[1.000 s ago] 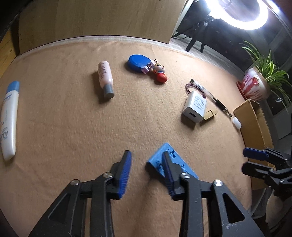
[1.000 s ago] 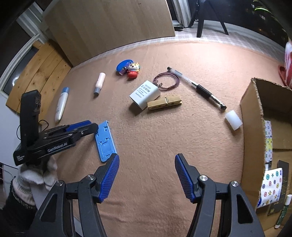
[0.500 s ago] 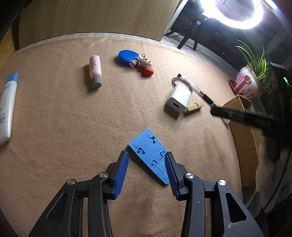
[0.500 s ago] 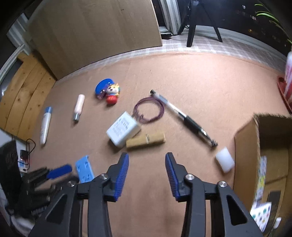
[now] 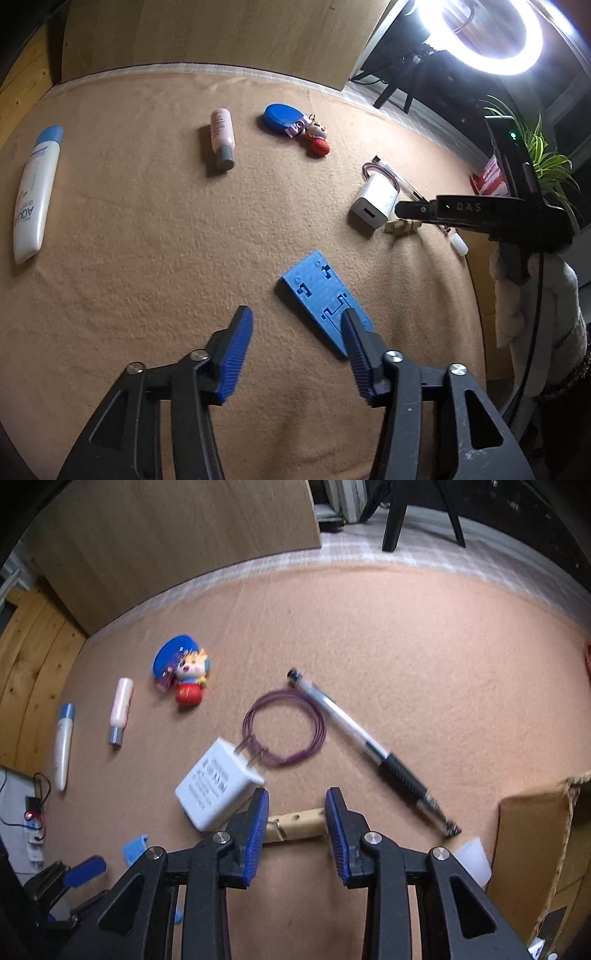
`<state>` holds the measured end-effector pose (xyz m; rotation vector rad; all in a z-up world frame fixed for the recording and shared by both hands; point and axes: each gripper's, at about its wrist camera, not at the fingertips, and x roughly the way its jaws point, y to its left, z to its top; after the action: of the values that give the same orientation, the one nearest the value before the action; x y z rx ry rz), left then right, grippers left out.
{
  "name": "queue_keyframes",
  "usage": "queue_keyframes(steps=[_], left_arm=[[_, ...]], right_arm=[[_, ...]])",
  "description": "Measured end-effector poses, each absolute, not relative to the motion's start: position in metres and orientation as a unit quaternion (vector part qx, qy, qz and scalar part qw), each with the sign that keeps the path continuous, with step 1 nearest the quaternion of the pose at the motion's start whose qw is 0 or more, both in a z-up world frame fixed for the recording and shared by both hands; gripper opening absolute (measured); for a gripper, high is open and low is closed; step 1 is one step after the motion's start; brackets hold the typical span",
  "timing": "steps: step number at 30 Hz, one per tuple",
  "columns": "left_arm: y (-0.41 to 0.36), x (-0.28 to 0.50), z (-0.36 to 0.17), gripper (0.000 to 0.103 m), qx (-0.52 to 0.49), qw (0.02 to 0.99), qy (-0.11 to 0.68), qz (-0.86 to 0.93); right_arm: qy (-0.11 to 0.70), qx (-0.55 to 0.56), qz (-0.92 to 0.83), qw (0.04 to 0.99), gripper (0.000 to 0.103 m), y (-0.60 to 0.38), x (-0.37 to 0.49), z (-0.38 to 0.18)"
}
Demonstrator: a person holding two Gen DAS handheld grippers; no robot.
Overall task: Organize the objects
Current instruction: 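Grasp the wooden clothespin with the right gripper while the left holds the blue stand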
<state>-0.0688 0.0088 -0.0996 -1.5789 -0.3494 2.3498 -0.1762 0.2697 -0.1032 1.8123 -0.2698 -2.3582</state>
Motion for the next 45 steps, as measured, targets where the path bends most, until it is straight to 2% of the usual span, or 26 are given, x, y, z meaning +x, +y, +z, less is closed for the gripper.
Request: queue_keyframes(steps=[9,16,19,21,24,30,36,45], left_arm=[[0.023,-0.073,-0.107,0.057,-0.566,0.156,-0.112,0.802],[0.033,-0.077,-0.113,0.06,-0.572,0.158,-0.103,0.798],[0.036,-0.08,-0.113,0.062,-0.573,0.151,-0.095,0.8],[0.039,-0.084,-0.113,0.066,-0.573,0.148,-0.092,0.801],[0.048,-0.088,-0.113,0.074,-0.573,0.137,-0.076,0.804],[0.071,-0.096,-0.114,0.074,-0.572,0.113,-0.028,0.812],[0.092,-0.092,-0.119,0.074,-0.557,0.097,0.052,0.823],[0.082,-0.085,-0.118,0.069,-0.545,0.109,0.059,0.829]], right_arm=[[-0.134,0.627,-0.761,0.101,0.029,0.28,-0.147,-0.105],[-0.157,0.645,-0.731,0.158,0.029,0.268,-0.112,-0.104],[-0.094,0.611,-0.772,0.15,0.032,0.259,-0.102,-0.089],[-0.079,0.604,-0.779,0.15,0.038,0.256,-0.101,-0.087],[-0.064,0.602,-0.782,0.145,0.039,0.253,-0.104,-0.086],[-0.038,0.602,-0.786,0.139,0.039,0.254,-0.102,-0.089],[-0.018,0.603,-0.785,0.139,0.039,0.245,-0.102,-0.092],[0.028,0.611,-0.779,0.134,0.039,0.222,-0.104,-0.1]])
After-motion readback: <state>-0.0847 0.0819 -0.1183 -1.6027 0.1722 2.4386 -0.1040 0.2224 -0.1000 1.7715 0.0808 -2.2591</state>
